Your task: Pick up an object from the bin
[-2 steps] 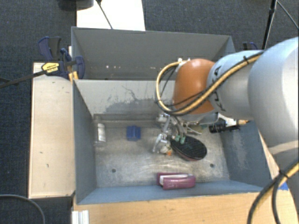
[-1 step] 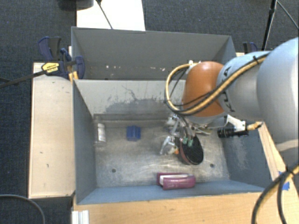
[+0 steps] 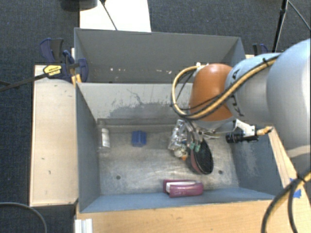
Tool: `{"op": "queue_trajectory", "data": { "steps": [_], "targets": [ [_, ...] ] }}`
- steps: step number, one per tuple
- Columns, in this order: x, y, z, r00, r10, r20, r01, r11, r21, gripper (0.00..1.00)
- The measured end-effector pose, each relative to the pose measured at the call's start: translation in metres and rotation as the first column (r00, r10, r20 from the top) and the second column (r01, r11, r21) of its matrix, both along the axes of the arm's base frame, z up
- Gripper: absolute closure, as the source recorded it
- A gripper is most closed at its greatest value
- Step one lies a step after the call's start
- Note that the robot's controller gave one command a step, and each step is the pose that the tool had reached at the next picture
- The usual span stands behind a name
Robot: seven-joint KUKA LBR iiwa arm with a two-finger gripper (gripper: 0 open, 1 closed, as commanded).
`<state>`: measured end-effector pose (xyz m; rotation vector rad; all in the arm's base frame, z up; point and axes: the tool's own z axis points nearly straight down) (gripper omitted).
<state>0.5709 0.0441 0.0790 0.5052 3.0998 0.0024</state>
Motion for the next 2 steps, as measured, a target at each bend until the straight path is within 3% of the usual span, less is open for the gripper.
{"op": "queue_trajectory", "data": {
  "steps": [1, 2],
  "targets": [
    [-0.0004, -0.0001, -0.0004, 1.0, -0.001, -0.001, 0.001, 1.0, 0.0, 0.0],
    [0.0001, -0.0002, 0.0, 1.0, -0.003, 0.0, 0.003, 1.0, 0.0, 1.0]
  ]
}}
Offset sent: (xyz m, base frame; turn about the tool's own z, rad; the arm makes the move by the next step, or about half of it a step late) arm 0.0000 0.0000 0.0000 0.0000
